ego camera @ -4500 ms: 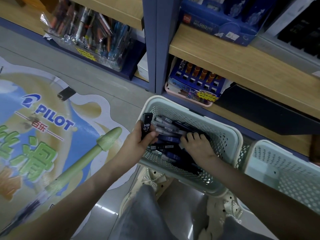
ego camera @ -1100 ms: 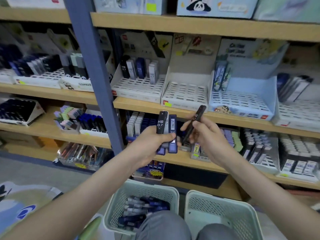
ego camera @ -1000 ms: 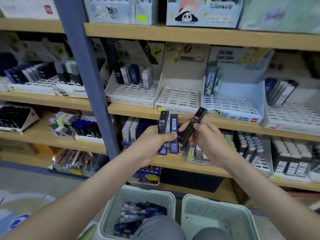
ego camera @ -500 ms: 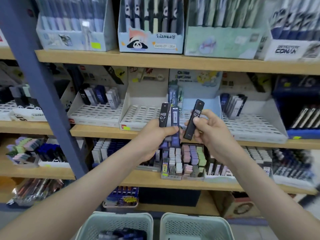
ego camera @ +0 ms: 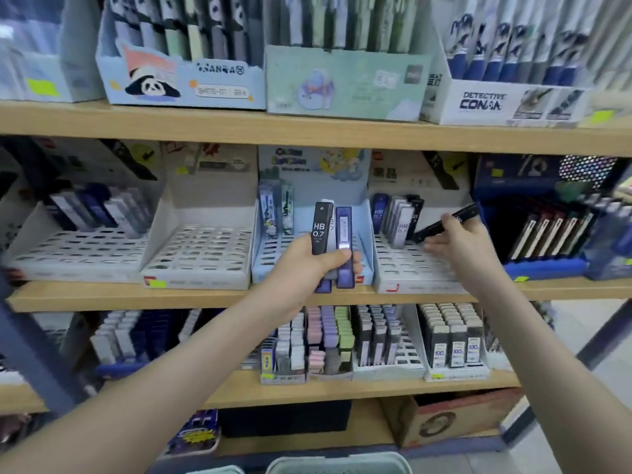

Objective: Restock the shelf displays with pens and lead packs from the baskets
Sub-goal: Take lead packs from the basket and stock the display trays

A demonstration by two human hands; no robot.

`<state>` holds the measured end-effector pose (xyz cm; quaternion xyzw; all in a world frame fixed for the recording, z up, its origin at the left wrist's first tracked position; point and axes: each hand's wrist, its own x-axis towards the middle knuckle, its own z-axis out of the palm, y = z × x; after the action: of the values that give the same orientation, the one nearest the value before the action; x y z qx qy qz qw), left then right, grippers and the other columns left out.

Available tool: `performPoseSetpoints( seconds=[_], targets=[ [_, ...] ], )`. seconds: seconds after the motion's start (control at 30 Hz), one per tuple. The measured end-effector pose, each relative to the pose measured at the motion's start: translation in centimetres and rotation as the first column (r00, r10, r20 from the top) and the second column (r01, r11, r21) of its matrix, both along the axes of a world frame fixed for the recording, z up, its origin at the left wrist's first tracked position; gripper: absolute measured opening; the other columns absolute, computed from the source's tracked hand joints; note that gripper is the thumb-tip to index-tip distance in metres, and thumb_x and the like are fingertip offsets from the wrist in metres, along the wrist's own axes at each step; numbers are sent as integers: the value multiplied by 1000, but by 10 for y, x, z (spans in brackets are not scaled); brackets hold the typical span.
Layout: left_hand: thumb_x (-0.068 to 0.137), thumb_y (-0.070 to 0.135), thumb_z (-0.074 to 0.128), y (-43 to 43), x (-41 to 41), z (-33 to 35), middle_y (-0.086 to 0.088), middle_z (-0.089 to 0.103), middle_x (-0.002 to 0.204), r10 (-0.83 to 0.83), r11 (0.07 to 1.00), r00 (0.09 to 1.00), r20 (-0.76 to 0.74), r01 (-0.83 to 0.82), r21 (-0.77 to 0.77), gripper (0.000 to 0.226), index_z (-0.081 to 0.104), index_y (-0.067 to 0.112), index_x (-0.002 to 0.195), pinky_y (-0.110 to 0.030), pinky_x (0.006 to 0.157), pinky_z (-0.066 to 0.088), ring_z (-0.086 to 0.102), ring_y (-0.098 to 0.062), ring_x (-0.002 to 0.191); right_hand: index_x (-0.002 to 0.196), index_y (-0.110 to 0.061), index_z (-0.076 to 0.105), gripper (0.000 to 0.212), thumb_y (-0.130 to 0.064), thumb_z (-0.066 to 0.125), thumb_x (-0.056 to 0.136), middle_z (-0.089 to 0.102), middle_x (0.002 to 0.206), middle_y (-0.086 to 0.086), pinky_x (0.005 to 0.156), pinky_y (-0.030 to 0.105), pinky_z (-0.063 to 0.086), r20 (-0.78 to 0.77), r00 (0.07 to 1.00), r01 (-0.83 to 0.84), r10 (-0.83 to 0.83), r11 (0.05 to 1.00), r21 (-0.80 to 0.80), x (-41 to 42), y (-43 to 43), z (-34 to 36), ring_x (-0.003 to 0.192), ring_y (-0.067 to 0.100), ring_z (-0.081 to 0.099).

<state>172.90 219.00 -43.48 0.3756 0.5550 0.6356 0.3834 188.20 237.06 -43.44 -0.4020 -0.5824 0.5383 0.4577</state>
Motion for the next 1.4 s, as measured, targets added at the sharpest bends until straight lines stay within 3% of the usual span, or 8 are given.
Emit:
performPoseSetpoints(
  seconds=[0.2, 0.37, 0.6, 0.9, 1.03, 1.17, 1.27, 1.4],
  targets=[
    [95, 1, 53, 18, 0, 2, -1, 74, 79, 5, 999, 1000, 26, -5, 35, 11, 62, 2, 102, -26, 67, 59, 72, -12, 74, 102, -9, 52, 16, -24, 51, 98, 68, 86, 14, 86, 36, 54, 122, 992, -28, 34, 998, -52, -5, 25, -3, 76, 21, 68],
    [95, -1, 52, 23, -2, 3, -1, 74, 77, -1, 998, 999, 43, -1, 55, 11, 60, 0, 102, -22, 62, 56, 72, -12, 72, 106, -9, 57, 20, -24, 54, 95, 70, 91, 9, 56, 21, 45, 414, 902, 23, -125, 970, 243, -9, 26, -3, 70, 14, 66],
    [95, -1, 53, 25, -6, 1, -6, 72, 85, 10, 999, 997, 77, -14, 51, 17, 58, -2, 111, -20, 58, 55, 72, -11, 71, 119, -6, 49, 28, -19, 54, 95, 59, 102, 12, 70, 27, 34, 671, 722, -211, -171, 869, 448, -23, 19, -2, 84, 22, 47],
    [95, -1, 52, 21, -6, -1, -6, 71, 84, -57, 996, 995, 82, 52, 68, 11, 63, 3, 98, -23, 65, 58, 71, -12, 74, 140, -14, 34, 51, -8, 55, 94, 58, 117, 18, 71, 29, 37, 585, 764, -181, -272, 780, 599, -15, 21, -12, 94, 27, 56],
    [94, -1, 53, 19, -2, -3, -7, 72, 87, -94, 994, 989, 116, 87, 64, 14, 61, 1, 105, -23, 63, 57, 71, -13, 75, 143, -12, 36, 51, -3, 47, 94, 50, 130, 14, 92, 37, 40, 538, 745, -130, -394, 706, 697, -7, 15, -9, 118, 29, 47],
    [94, -1, 53, 14, 1, -5, -9, 72, 91, -137, 990, 976, 171, 127, 66, 17, 60, 0, 111, -26, 66, 58, 71, -17, 79, 136, -8, 45, 46, 1, 51, 91, 55, 123, 9, 96, 28, 38, 325, 892, -147, -316, 476, 867, -6, -25, -1, 115, 18, 44],
    [93, -1, 54, 11, 4, -3, -5, 73, 86, -141, 989, 971, 191, 130, 71, 16, 63, 6, 104, -25, 64, 57, 71, -15, 76, 119, -12, 54, 33, -6, 62, 88, 59, 115, 4, 96, 15, 30, 452, 882, -433, -133, 151, 889, -11, -51, -7, 106, 16, 49],
    [93, -1, 54, 10, 5, 2, -3, 71, 75, -89, 996, 964, 252, 79, 47, 13, 63, 6, 97, -23, 55, 55, 68, -11, 62, 116, -12, 57, 23, -18, 57, 93, 57, 120, 5, 91, 25, 38, 516, 855, -516, -56, 9, 856, -16, -55, -24, 100, 27, 56]
  ],
)
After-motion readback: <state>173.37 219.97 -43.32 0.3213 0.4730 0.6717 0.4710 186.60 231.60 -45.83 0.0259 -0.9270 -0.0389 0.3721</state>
